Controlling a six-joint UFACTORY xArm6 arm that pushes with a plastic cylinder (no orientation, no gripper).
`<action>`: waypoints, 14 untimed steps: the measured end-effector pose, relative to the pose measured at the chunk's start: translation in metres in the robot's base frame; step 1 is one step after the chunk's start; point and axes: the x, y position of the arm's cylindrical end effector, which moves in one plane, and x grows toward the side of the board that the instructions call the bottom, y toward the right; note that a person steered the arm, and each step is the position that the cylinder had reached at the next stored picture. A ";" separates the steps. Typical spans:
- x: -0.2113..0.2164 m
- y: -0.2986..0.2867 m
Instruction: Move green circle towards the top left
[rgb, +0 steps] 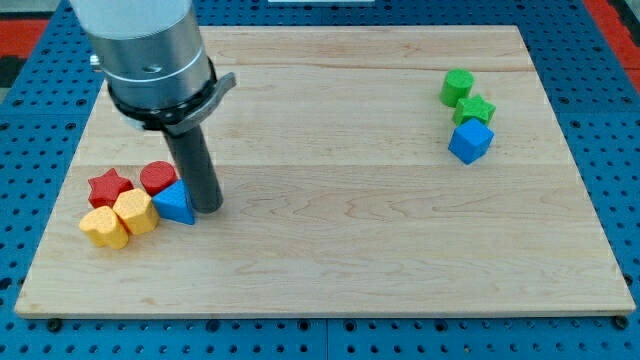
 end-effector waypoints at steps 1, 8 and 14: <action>0.000 0.083; -0.110 0.376; -0.205 0.279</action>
